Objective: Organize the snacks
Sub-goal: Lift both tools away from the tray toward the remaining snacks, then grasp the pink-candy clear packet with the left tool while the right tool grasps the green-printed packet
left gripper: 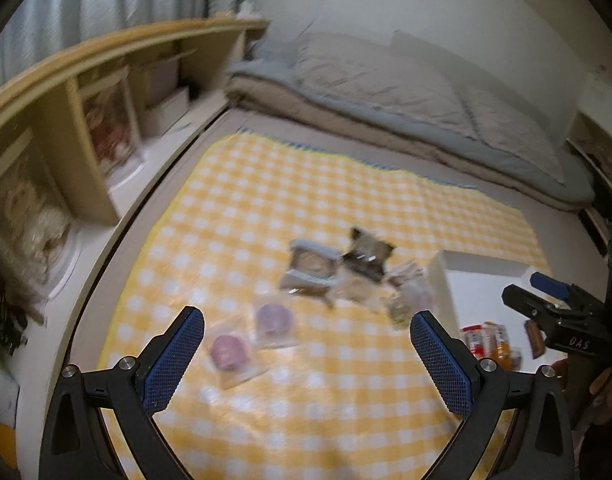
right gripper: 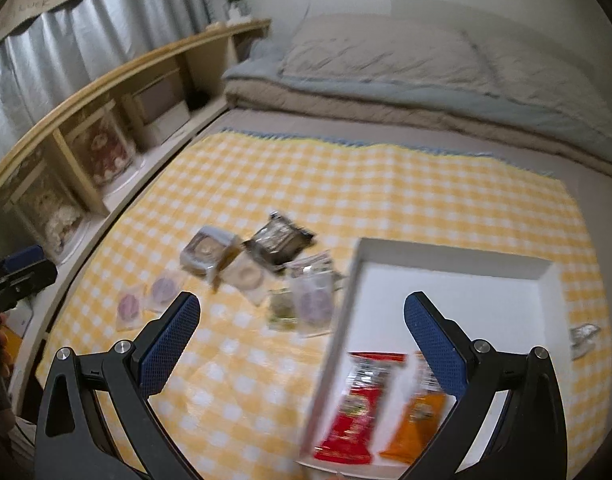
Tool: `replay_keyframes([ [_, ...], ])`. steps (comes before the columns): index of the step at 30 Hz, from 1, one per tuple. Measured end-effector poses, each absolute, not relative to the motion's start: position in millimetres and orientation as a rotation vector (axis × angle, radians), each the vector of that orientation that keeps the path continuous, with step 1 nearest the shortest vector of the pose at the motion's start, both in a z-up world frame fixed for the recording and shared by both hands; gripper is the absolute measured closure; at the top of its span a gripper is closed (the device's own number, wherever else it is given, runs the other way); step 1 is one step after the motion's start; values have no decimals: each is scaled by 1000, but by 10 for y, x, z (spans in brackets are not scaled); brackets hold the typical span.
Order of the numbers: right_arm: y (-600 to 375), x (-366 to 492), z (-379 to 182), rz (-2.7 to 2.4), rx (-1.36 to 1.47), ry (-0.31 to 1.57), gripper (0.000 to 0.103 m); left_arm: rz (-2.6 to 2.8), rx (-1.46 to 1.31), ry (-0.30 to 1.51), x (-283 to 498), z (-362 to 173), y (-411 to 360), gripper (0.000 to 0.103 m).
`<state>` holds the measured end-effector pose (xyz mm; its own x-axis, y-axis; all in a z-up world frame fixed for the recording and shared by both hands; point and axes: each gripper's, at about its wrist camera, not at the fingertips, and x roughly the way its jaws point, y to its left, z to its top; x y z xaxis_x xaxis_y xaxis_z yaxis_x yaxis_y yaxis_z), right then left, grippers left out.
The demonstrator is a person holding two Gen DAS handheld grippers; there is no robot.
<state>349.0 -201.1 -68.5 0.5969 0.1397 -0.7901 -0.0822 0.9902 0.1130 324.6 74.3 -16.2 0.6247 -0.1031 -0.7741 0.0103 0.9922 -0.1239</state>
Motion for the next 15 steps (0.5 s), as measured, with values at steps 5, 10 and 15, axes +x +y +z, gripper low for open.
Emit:
replay_keyframes([
  [5, -1789, 3781, -964, 176, 87, 1041, 0, 6, -136, 1011, 3444, -390, 992, 0],
  [10, -1631, 4081, -1308, 182, 78, 1152, 8, 78, -217, 1138, 3723, -733, 1203, 0],
  [15, -1660, 4320, -1642, 183, 172, 1285, 38, 119, -378, 1233, 3997, -1083, 1342, 6],
])
